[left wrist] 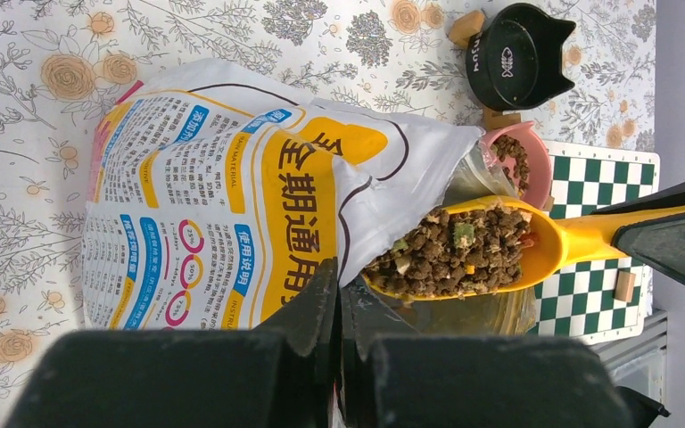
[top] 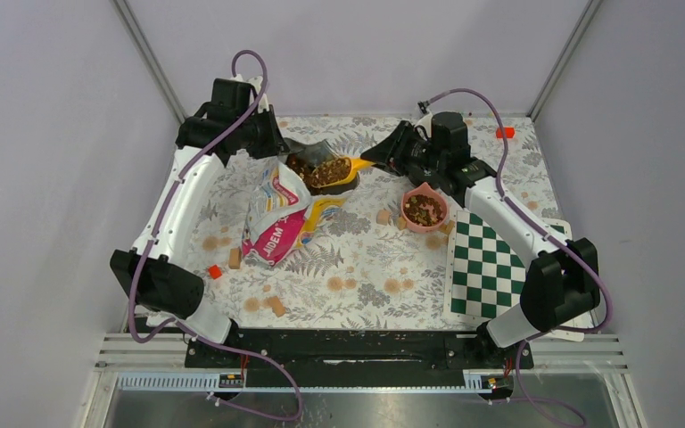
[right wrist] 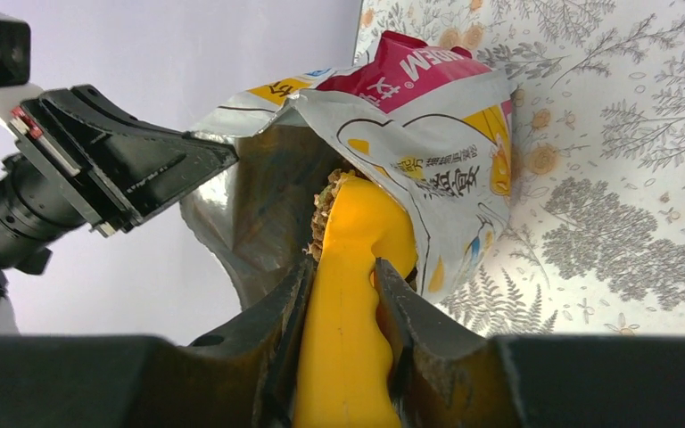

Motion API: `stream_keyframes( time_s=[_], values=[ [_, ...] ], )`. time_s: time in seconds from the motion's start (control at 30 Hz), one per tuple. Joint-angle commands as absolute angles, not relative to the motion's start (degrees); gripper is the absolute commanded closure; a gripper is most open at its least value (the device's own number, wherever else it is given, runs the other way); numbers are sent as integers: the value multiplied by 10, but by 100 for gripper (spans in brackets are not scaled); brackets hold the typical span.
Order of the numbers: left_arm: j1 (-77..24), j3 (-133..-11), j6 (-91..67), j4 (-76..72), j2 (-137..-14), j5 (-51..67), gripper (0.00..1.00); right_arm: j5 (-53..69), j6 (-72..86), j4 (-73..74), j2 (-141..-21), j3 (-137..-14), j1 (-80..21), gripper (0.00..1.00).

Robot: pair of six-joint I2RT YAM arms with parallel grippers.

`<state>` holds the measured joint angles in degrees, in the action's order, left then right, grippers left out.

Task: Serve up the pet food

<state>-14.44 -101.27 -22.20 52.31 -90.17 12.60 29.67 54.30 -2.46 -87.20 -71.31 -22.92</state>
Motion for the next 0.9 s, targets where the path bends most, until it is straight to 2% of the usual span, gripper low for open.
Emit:
stream_keyframes(
  time_s=[0.0, 0.27, 0.43, 0.63, 0.87],
  values=[
    [-135, -1033, -214, 468, -859, 187, 100, 296, 456, -28, -847, -764, -238, 100],
    [-134, -1030, -207, 469, -863, 251, 100, 203, 286, 53, -865, -839, -303, 100],
    [-128, -1029, -208, 474, -864, 250, 100, 166, 273, 60, -866, -844, -314, 100],
    [-119, -1029, -211, 474, -862, 242, 100, 218, 343, 15, -876, -825, -304, 100],
    [-107, -1021, -219, 474, -858, 235, 100, 311, 527, -133, -891, -771, -272, 100]
  ],
)
